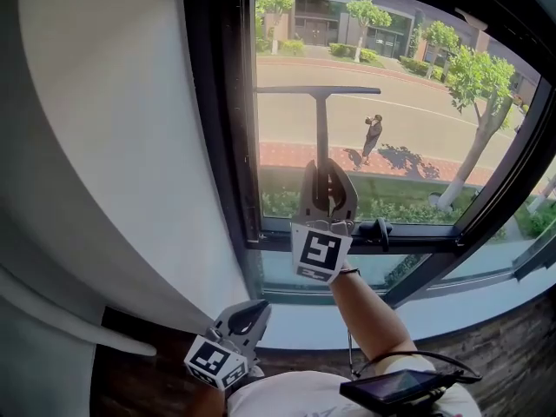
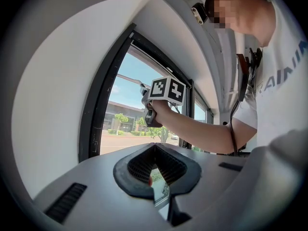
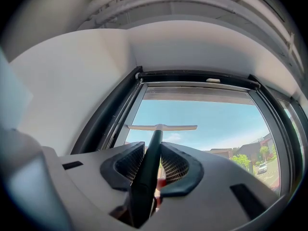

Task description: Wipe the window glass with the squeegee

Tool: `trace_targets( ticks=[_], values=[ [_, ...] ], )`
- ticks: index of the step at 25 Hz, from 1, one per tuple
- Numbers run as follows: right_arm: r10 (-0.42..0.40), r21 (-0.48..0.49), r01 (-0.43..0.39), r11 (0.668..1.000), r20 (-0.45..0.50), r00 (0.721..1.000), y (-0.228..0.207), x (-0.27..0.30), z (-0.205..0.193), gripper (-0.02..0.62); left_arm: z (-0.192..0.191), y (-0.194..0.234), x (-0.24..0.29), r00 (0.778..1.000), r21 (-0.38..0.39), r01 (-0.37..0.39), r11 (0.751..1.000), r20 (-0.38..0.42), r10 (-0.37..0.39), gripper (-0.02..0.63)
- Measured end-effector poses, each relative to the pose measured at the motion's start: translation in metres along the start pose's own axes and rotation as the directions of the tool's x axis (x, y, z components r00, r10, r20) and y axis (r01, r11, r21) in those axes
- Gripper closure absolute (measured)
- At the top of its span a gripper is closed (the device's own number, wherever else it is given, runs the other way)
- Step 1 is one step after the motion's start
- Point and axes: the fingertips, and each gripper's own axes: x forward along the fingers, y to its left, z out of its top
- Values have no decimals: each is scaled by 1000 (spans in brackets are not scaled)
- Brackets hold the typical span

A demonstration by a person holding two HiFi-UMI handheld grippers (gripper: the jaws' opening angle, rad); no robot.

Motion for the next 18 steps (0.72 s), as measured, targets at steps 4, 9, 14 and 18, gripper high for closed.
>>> trace_targets(
  ticks=[4, 9, 14, 18],
  values=[
    [4, 3, -4, 1000, -34, 999, 2, -11, -14, 492, 0, -2, -2, 1000, 0, -4, 1000, -5, 4, 588],
    [9, 3, -9, 1000, -80, 997, 7, -25, -33, 492, 2, -2, -8, 1000, 3, -13, 1000, -5, 13, 588],
    [18, -9, -19, 1000, -130, 991, 12, -41, -56, 492, -1, -2, -11, 1000, 3, -9, 1000, -12, 9, 588],
    [22, -12, -24, 1000, -167, 986, 19, -54, -76, 492, -5, -1, -14, 1000, 1, 4, 1000, -11, -4, 588]
  ],
)
